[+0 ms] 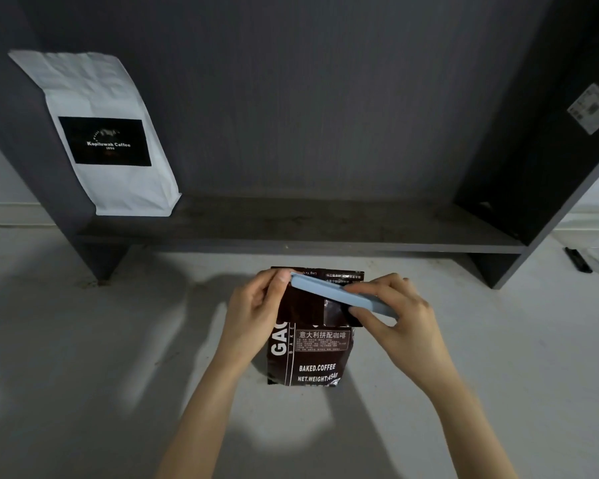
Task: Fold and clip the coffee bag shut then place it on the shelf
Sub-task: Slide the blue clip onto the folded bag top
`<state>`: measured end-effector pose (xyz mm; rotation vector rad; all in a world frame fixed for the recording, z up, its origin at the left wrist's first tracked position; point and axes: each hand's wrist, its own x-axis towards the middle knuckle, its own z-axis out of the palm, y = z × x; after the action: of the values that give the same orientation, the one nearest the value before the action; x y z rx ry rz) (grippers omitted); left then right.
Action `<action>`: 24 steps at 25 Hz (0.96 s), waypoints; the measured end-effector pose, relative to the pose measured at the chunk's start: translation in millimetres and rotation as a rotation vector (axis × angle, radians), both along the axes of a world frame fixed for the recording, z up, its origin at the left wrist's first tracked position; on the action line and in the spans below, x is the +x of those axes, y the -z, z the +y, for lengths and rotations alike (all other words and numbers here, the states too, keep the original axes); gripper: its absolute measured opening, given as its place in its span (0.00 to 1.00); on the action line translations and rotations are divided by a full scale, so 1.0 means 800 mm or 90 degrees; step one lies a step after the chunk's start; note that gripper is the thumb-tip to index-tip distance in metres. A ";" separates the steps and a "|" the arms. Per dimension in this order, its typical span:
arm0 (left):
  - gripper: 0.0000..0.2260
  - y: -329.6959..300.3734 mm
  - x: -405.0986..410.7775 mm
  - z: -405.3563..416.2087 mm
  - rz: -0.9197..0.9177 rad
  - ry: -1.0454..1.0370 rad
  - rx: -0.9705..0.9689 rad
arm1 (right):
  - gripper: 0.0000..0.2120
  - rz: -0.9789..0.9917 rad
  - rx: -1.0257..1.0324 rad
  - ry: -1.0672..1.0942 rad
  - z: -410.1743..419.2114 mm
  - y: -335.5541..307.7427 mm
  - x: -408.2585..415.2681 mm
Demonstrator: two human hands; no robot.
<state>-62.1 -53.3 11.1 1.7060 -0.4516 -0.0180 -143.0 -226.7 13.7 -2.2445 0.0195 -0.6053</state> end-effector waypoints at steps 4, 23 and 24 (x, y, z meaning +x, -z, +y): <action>0.10 0.003 -0.002 0.002 0.003 -0.001 0.003 | 0.10 -0.002 -0.027 -0.013 -0.002 0.001 0.000; 0.12 0.002 -0.005 0.002 0.047 -0.048 -0.018 | 0.06 0.071 0.199 -0.081 -0.030 -0.002 -0.028; 0.13 0.001 -0.006 0.001 0.043 -0.046 -0.017 | 0.03 0.071 0.218 -0.084 -0.029 -0.004 -0.028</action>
<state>-66.5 -52.3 10.3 1.6885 -0.3386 -0.0174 -165.6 -250.2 17.3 -1.9266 0.0288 -0.3738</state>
